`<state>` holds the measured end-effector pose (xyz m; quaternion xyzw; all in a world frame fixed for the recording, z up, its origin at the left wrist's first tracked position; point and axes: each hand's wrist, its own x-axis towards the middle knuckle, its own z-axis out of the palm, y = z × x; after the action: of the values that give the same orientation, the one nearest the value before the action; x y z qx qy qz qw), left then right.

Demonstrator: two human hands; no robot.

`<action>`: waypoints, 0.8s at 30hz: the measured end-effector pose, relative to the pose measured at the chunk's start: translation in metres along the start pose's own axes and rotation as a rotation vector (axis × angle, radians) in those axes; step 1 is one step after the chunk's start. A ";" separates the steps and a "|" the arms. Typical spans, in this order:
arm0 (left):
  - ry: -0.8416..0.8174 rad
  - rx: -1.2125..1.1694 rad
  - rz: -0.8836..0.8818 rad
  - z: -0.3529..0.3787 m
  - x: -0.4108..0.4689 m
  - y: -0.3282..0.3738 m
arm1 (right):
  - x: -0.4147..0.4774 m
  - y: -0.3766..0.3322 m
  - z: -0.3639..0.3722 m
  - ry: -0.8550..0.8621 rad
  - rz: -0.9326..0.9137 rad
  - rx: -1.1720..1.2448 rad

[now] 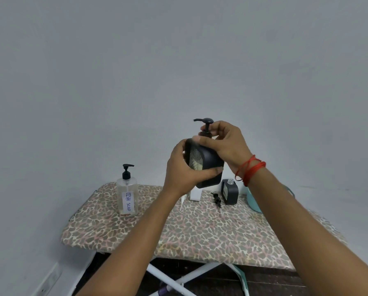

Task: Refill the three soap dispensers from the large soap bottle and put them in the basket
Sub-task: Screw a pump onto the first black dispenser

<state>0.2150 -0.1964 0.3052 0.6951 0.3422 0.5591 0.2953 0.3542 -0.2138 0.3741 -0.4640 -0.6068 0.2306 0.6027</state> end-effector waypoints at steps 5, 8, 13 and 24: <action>0.026 0.028 0.000 0.001 0.001 -0.003 | 0.000 0.006 0.001 -0.057 -0.001 -0.019; -0.090 -0.025 -0.039 -0.010 0.002 -0.011 | 0.002 0.005 -0.016 -0.293 0.077 0.173; -0.164 -0.057 -0.078 -0.011 0.000 -0.020 | 0.001 0.009 -0.017 -0.276 0.060 0.060; 0.102 0.109 -0.031 0.025 -0.014 -0.021 | -0.013 0.021 0.014 0.278 0.035 -0.293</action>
<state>0.2347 -0.1954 0.2753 0.6752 0.3976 0.5698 0.2478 0.3451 -0.2113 0.3471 -0.5844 -0.5367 0.0841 0.6028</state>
